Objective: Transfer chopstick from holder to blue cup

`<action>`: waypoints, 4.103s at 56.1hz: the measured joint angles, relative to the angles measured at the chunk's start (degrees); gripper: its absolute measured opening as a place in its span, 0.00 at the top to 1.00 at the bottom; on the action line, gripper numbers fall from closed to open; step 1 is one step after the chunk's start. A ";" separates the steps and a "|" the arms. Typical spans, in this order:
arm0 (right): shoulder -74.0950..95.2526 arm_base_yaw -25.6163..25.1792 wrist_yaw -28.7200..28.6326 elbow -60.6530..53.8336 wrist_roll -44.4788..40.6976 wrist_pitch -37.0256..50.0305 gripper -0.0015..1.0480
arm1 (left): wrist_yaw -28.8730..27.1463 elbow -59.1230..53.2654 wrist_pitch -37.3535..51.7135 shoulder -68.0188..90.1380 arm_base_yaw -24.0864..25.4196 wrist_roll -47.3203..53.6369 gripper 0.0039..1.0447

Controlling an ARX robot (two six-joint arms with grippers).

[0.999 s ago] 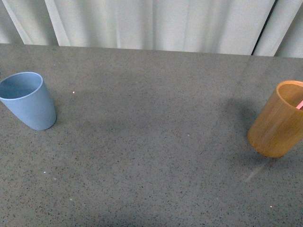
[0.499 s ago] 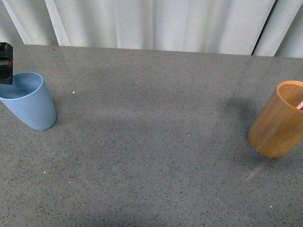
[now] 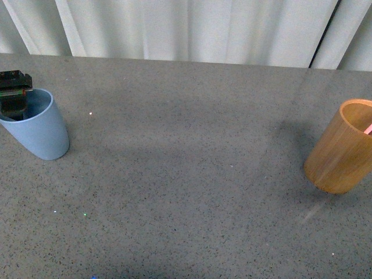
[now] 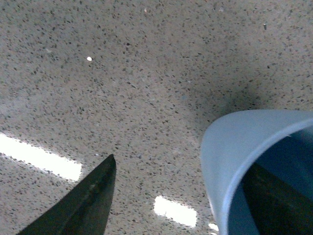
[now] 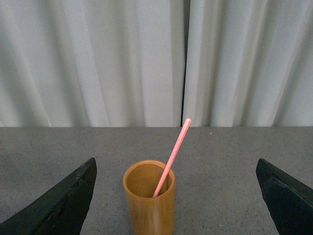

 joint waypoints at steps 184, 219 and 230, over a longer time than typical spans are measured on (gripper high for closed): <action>0.02 0.00 0.00 0.00 0.00 0.00 0.10 | 0.96 -47.60 60.96 -50.75 -12.55 11.13 0.59; 0.00 0.00 0.00 0.00 0.00 0.00 0.10 | 8.72 -60.98 52.48 -71.80 -4.59 11.96 0.97; 0.02 0.00 0.00 0.00 0.00 0.00 0.10 | 8.68 -63.93 49.99 -77.94 -4.59 11.98 0.97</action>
